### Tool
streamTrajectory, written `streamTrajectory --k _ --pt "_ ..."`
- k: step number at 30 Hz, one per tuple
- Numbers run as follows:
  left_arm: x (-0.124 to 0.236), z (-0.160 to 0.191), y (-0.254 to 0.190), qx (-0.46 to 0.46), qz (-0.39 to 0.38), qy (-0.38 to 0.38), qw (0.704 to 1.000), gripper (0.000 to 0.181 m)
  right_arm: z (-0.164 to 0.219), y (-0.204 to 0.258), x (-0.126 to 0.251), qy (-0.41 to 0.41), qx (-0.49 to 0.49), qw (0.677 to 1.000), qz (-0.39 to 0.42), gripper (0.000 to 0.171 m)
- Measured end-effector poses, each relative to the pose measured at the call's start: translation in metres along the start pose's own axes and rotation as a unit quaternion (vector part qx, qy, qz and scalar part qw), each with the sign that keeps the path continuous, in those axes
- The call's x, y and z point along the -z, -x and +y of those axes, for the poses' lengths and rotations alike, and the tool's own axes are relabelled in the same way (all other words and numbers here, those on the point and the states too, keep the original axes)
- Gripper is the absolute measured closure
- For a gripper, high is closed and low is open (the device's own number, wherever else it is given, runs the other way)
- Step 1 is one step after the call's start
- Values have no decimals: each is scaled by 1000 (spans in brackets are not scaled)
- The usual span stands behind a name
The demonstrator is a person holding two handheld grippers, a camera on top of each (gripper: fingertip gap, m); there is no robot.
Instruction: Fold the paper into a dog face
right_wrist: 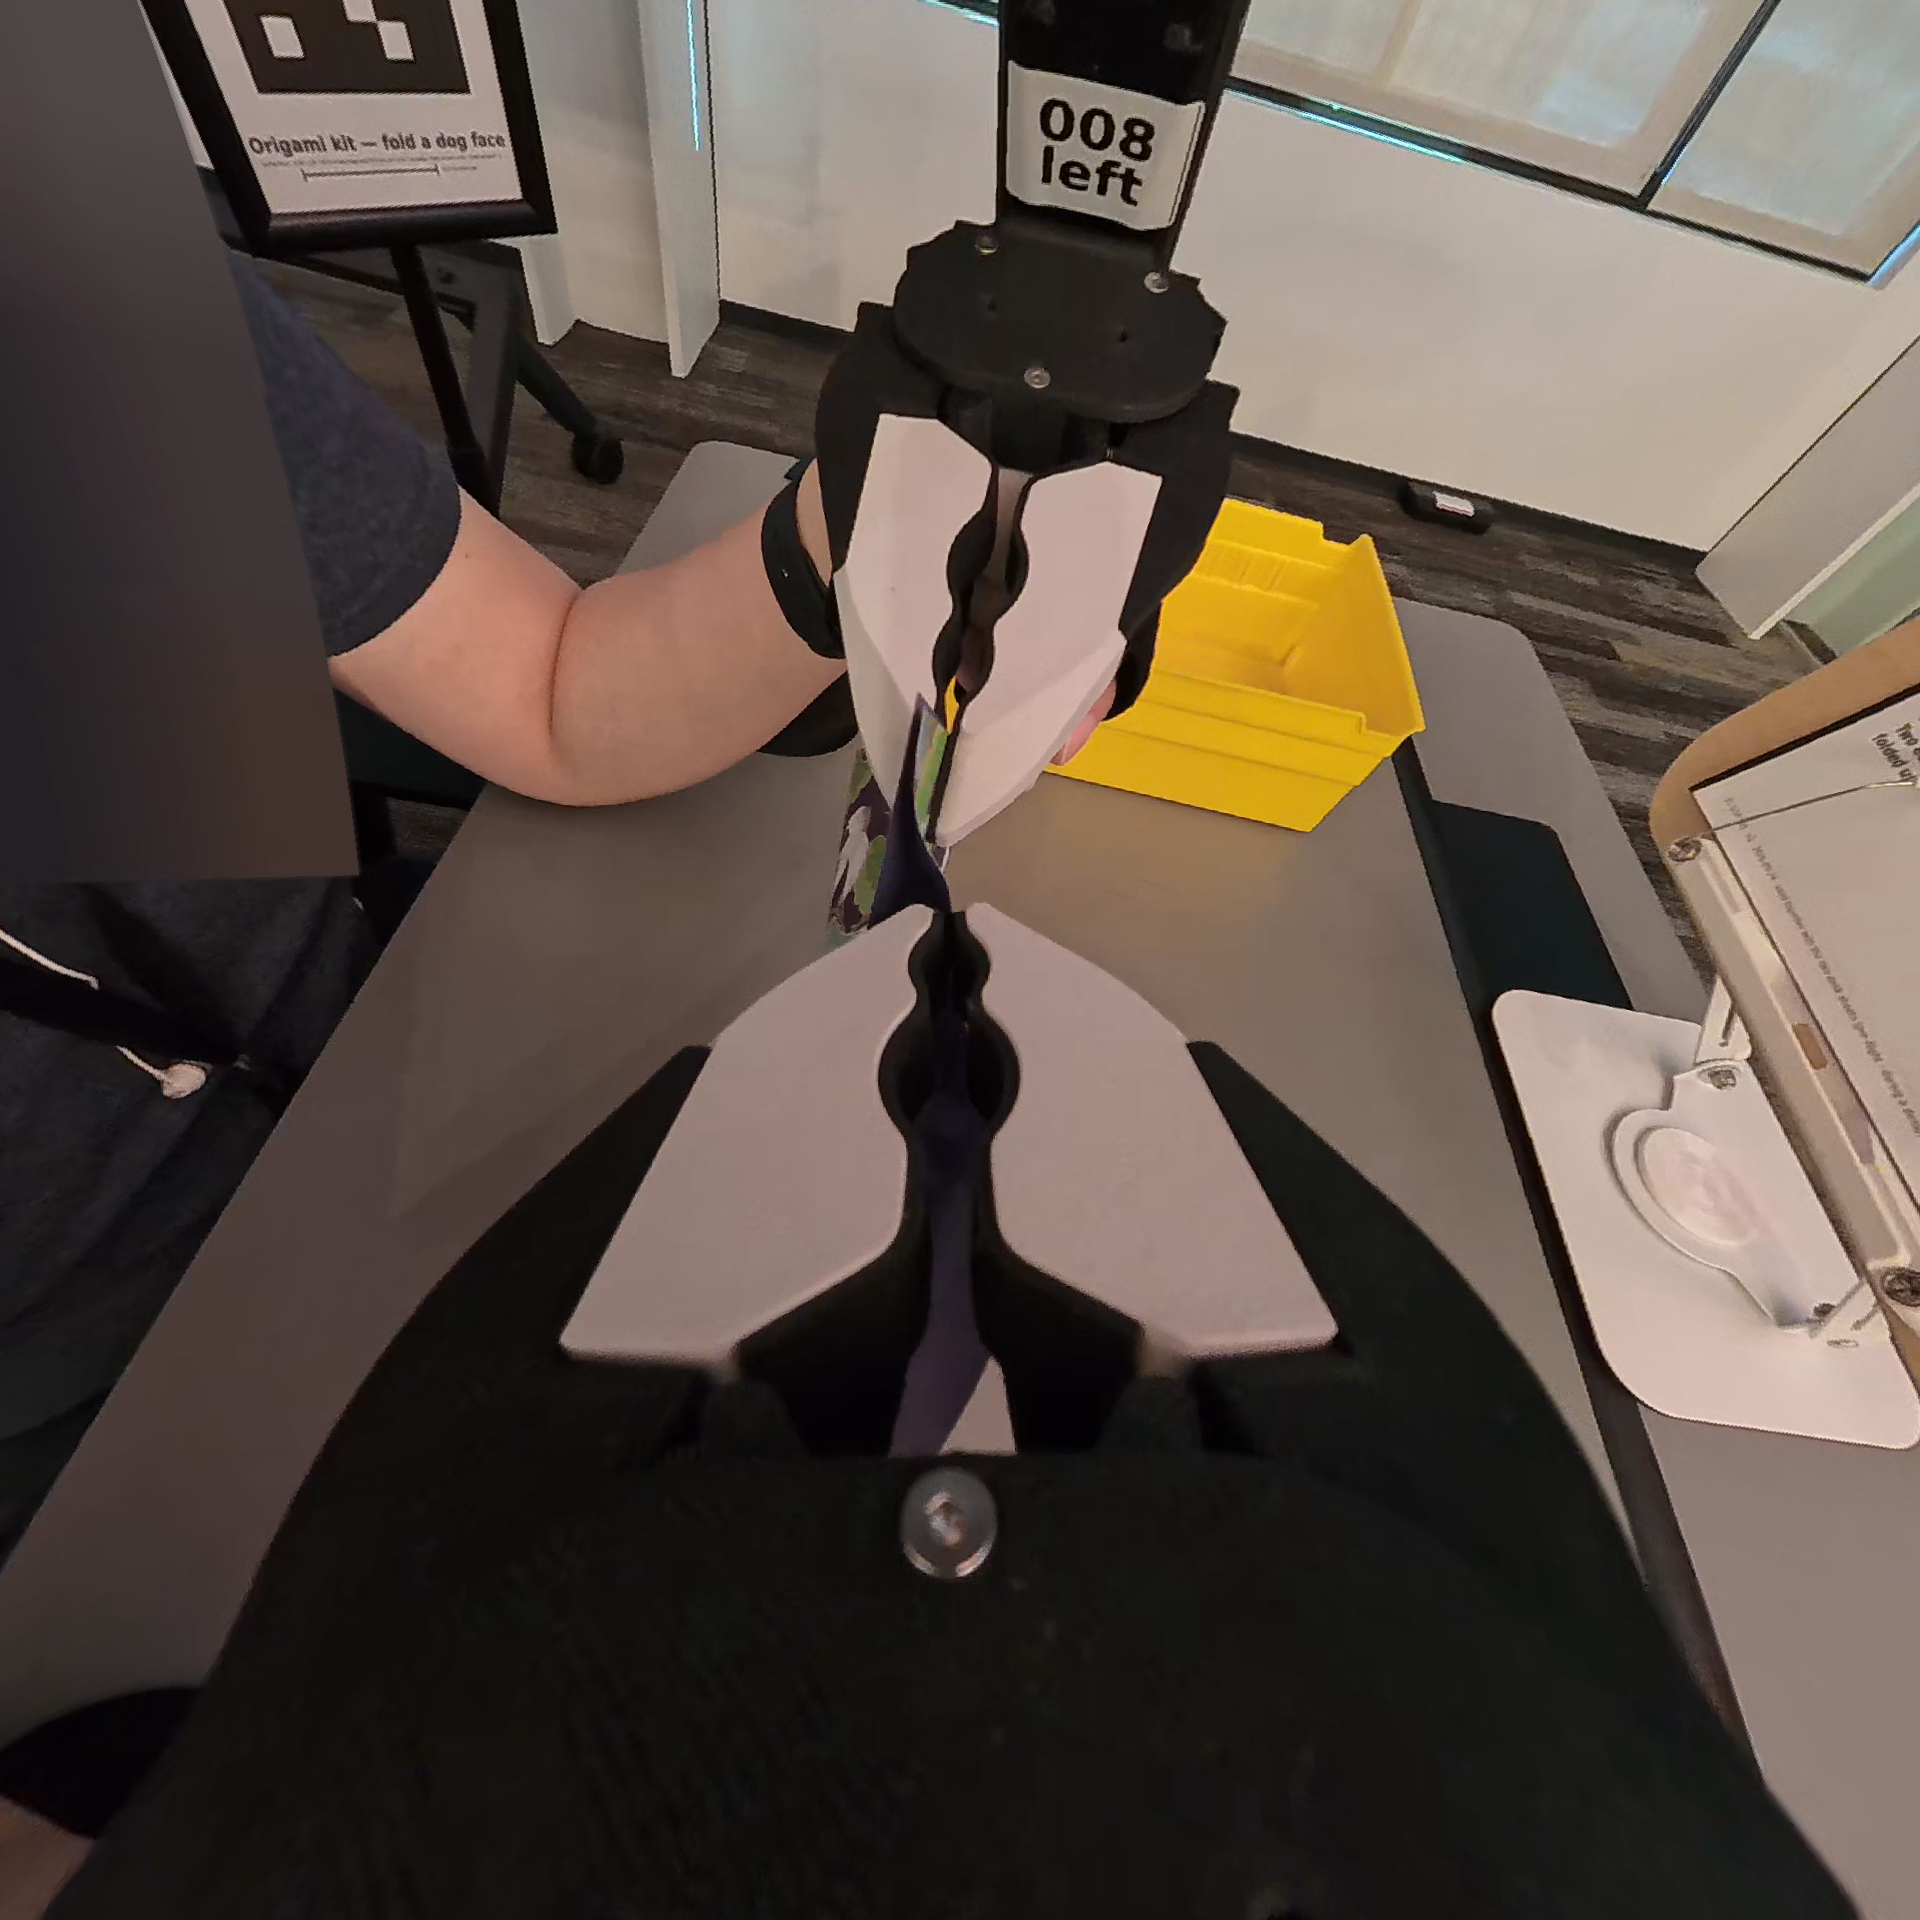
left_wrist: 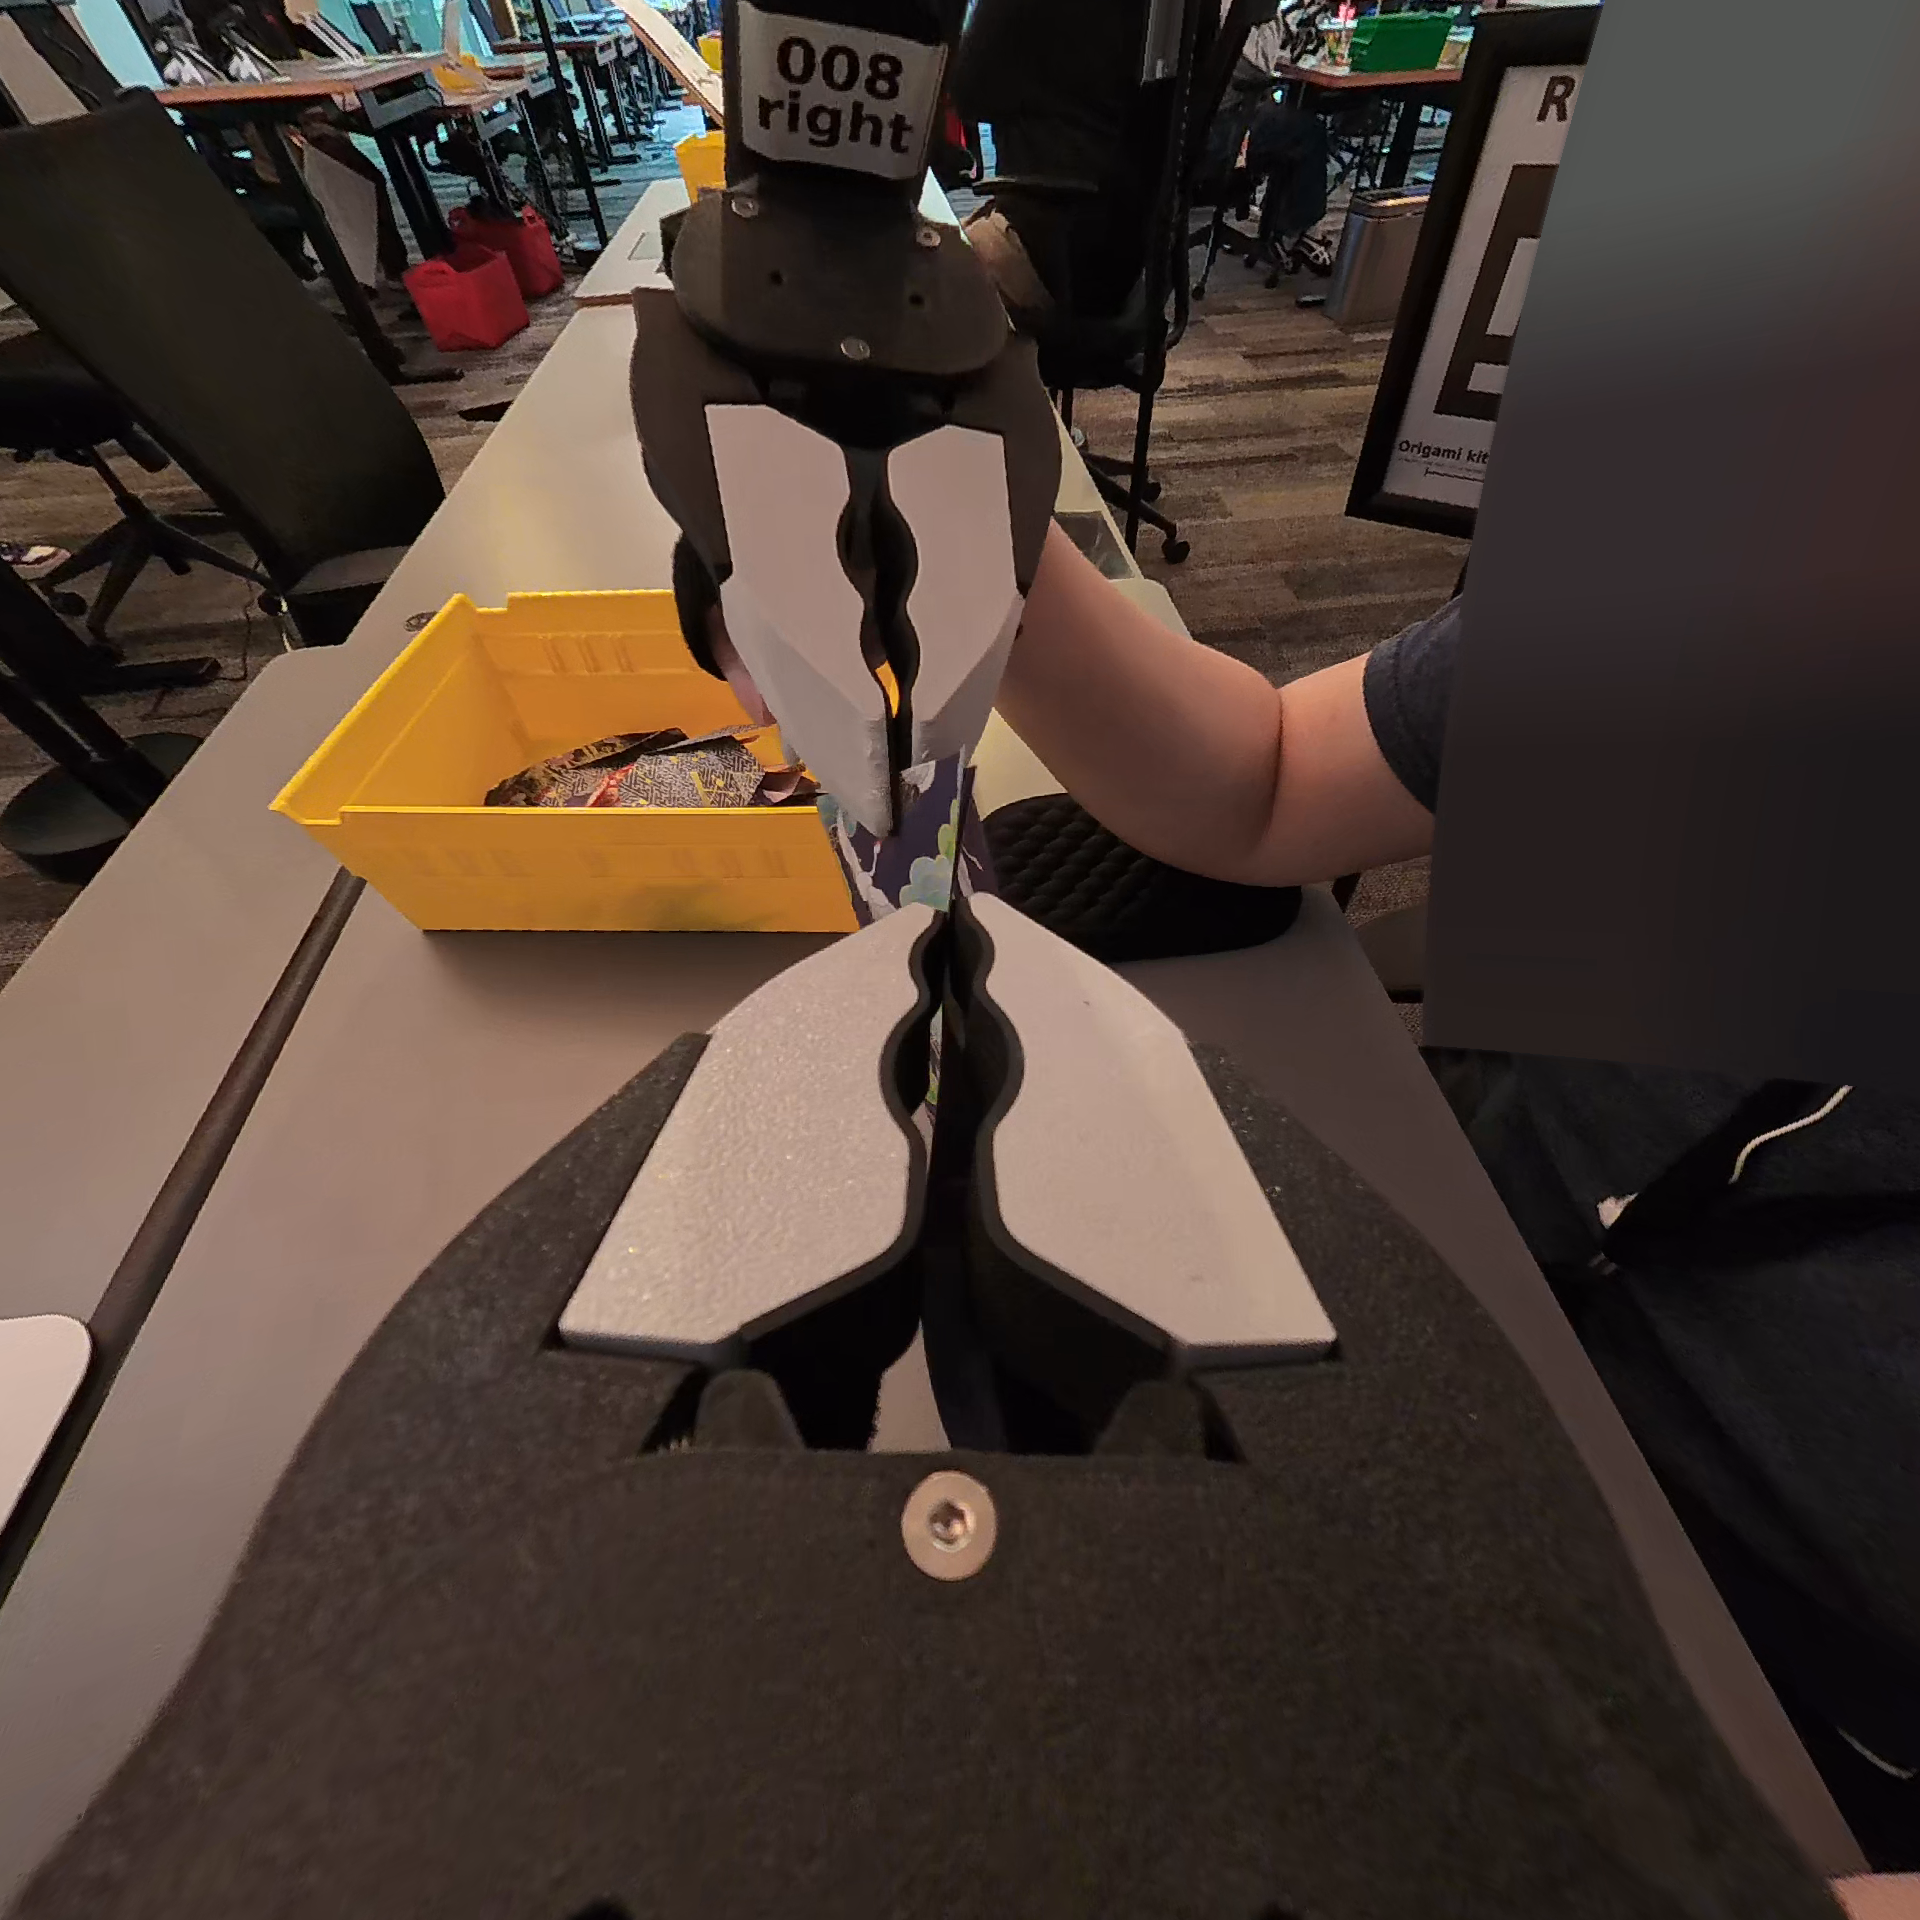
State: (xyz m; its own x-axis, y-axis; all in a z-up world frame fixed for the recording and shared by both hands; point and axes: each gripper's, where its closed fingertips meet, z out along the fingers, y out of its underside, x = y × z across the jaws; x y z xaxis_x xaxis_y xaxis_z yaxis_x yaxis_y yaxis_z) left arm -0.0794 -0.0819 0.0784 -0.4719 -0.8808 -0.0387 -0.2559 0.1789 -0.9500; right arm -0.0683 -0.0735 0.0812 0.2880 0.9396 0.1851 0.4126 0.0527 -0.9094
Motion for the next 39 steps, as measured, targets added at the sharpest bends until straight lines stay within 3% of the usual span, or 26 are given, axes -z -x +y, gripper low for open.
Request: streamTrajectory --k 17,27,39 --pt "-1 2 7 28 -4 -1 1000 181 2 -4 1 9 -4 1000 13 170" --pt "9 -9 20 95 -1 -64 993 181 -38 -20 28 -121 -13 990 74 160" --pt "0 -5 11 103 26 -46 993 181 -31 -13 -3 -54 34 994 93 151"
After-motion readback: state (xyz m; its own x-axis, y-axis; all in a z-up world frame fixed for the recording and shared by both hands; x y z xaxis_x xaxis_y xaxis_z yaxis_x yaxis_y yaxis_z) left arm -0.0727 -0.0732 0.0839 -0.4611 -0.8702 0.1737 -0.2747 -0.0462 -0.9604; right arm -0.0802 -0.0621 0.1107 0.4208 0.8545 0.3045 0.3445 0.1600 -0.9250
